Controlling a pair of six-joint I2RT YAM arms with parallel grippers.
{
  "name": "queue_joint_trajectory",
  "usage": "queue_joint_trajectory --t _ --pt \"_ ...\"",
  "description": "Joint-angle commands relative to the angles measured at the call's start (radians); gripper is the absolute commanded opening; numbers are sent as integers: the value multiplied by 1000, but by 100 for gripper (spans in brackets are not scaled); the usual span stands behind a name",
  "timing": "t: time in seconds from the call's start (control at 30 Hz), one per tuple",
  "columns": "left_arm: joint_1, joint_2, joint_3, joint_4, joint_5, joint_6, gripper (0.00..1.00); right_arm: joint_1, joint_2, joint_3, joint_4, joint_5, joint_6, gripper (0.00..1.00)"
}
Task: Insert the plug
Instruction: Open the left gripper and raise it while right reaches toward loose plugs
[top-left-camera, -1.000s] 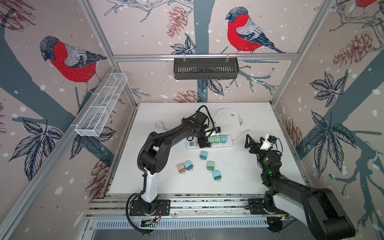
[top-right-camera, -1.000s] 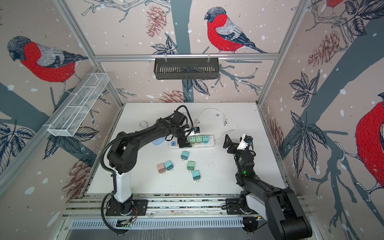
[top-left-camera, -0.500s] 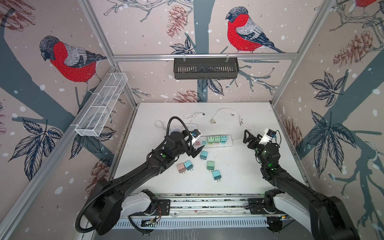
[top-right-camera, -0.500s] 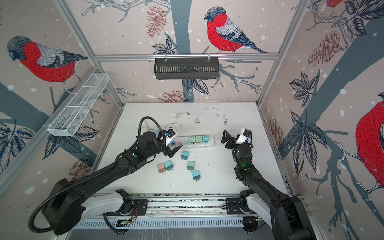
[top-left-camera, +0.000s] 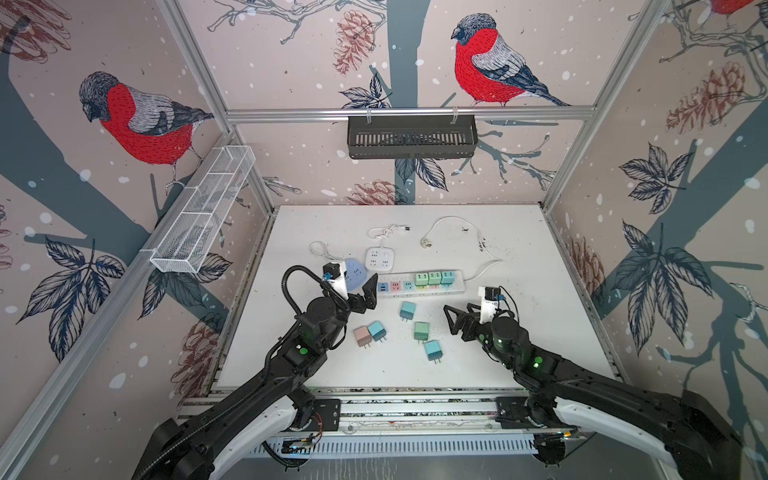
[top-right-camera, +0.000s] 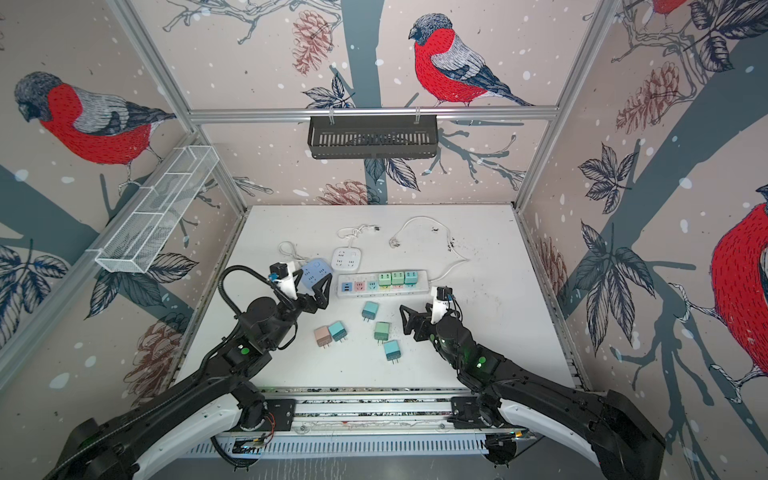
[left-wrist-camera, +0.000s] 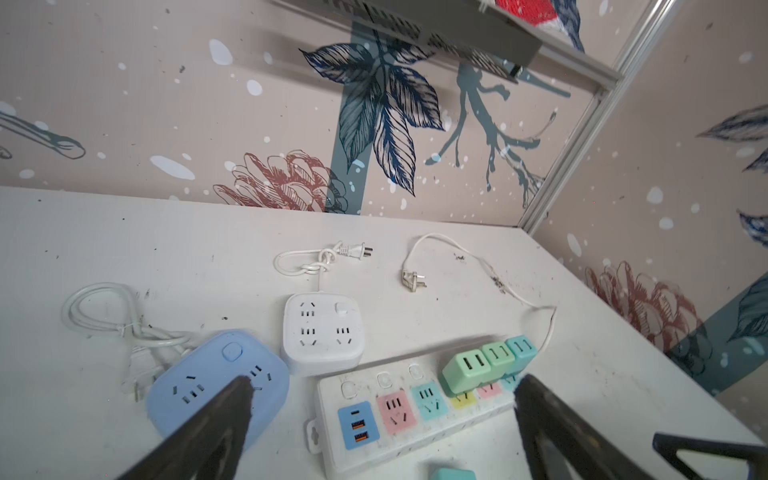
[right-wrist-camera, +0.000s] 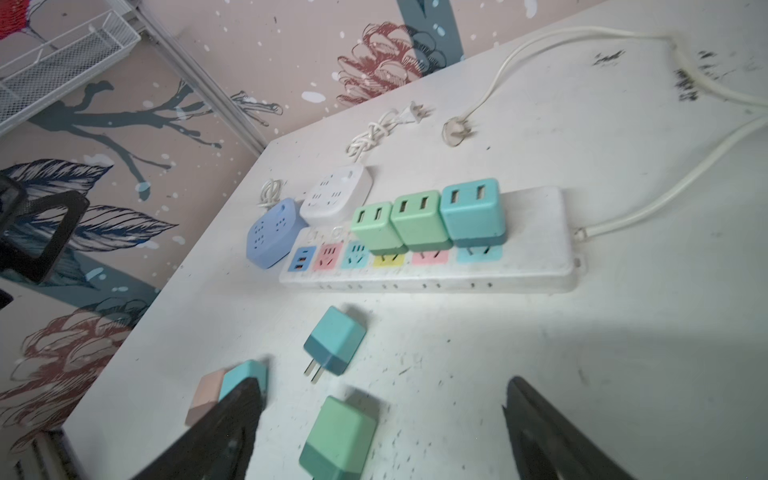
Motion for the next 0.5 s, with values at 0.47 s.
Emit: queue_joint_trajectory --t 0.47 --pt "5 -374 -405 106 -356 8 98 324 149 49 -237 139 100 87"
